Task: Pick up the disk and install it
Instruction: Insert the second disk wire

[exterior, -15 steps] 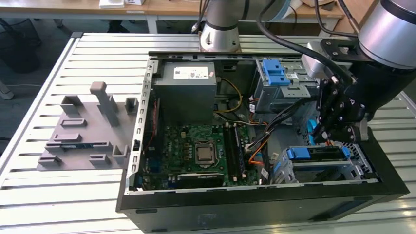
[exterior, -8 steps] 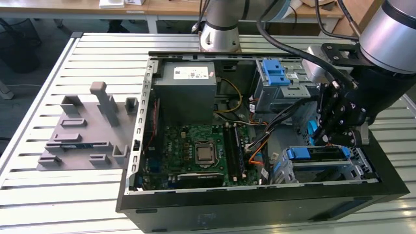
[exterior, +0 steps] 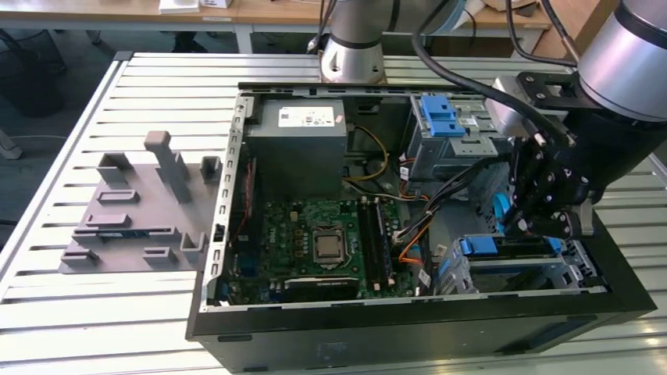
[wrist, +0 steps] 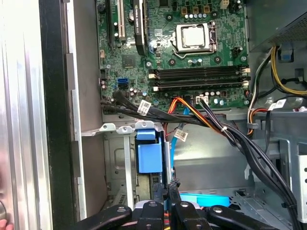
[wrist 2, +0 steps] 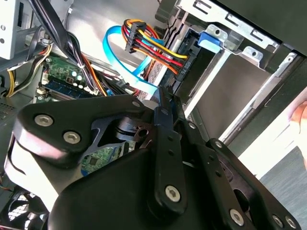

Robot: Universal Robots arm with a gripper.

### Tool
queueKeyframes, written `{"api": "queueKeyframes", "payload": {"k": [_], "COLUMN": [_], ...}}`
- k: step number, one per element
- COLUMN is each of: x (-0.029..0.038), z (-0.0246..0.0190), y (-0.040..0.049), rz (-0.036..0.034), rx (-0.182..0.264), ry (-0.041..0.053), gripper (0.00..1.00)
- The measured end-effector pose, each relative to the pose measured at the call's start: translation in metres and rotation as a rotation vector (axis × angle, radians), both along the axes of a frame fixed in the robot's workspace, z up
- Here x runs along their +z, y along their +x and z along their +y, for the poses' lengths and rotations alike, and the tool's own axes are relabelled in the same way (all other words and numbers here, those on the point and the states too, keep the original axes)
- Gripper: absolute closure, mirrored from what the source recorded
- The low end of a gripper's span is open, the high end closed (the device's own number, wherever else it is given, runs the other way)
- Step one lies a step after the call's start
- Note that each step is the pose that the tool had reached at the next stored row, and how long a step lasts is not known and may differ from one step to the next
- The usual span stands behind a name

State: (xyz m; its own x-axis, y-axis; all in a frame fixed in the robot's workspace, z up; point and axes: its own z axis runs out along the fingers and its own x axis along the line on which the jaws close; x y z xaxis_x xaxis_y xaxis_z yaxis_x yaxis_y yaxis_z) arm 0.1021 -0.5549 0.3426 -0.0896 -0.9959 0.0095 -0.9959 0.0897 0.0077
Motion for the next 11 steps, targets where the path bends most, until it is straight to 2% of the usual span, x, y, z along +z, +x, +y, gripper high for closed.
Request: {"api": "queueKeyframes", "payload": {"k": [11], "x": [-0.0027], "z": [-0.0006], "y": [0.003], "rz": [0.0], "rx": [0.0], "ry": [0.0002], "gripper": [0.84]}}
